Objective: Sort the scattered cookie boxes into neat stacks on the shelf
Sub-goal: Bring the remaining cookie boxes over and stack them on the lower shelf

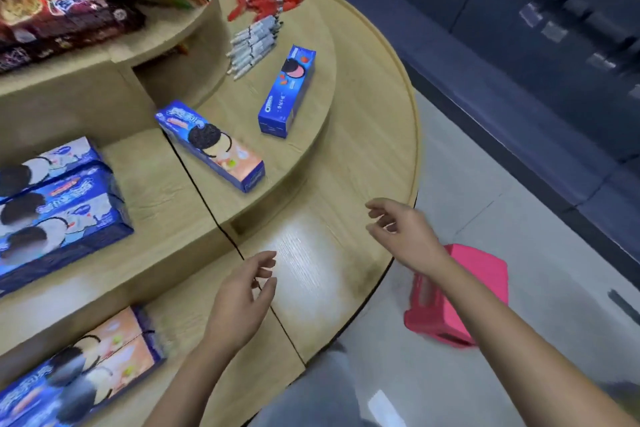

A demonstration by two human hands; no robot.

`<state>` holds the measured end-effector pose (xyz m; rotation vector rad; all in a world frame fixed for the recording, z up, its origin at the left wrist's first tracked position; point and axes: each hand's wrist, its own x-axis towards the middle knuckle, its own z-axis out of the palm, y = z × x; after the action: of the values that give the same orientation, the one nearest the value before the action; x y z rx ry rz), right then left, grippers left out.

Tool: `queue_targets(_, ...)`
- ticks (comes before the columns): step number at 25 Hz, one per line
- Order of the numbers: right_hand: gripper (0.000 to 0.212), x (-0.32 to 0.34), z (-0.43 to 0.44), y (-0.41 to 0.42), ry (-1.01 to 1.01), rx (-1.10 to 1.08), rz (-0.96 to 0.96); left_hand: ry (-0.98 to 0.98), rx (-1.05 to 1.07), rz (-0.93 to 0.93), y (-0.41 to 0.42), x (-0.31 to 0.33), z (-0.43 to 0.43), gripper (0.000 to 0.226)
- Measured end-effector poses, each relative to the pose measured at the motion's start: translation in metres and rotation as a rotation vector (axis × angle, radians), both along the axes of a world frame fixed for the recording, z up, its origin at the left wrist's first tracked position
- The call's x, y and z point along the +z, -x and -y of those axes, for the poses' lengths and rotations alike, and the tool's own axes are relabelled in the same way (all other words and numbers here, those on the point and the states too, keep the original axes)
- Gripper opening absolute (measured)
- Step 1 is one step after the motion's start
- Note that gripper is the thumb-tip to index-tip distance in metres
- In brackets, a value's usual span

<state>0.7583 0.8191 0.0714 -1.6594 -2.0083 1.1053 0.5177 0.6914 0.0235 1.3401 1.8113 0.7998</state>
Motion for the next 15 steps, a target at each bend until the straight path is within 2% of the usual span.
queue_targets(3, 0.036, 0.014, -0.073, 0.009, -0.031, 0.137, 0.042, -0.056, 0.098, -0.055, 0.008, 0.017, -0.045, 0.039)
queue_targets(6, 0.041, 0.026, -0.145, 0.028, -0.134, 0.304, 0.113, -0.172, 0.235, -0.237, 0.029, 0.038, -0.091, 0.048)
queue_targets(8, 0.049, 0.031, -0.195, 0.046, -0.195, 0.450, 0.186, -0.193, 0.254, -0.354, 0.046, 0.047, -0.118, 0.059)
queue_targets(12, 0.066, 0.036, -0.296, 0.093, -0.320, 0.713, 0.350, -0.175, 0.080, -0.664, 0.082, 0.057, -0.166, 0.076)
queue_targets(15, 0.071, 0.033, -0.347, 0.130, -0.408, 0.876, 0.401, 0.097, -0.150, -0.924, 0.108, 0.059, -0.189, 0.093)
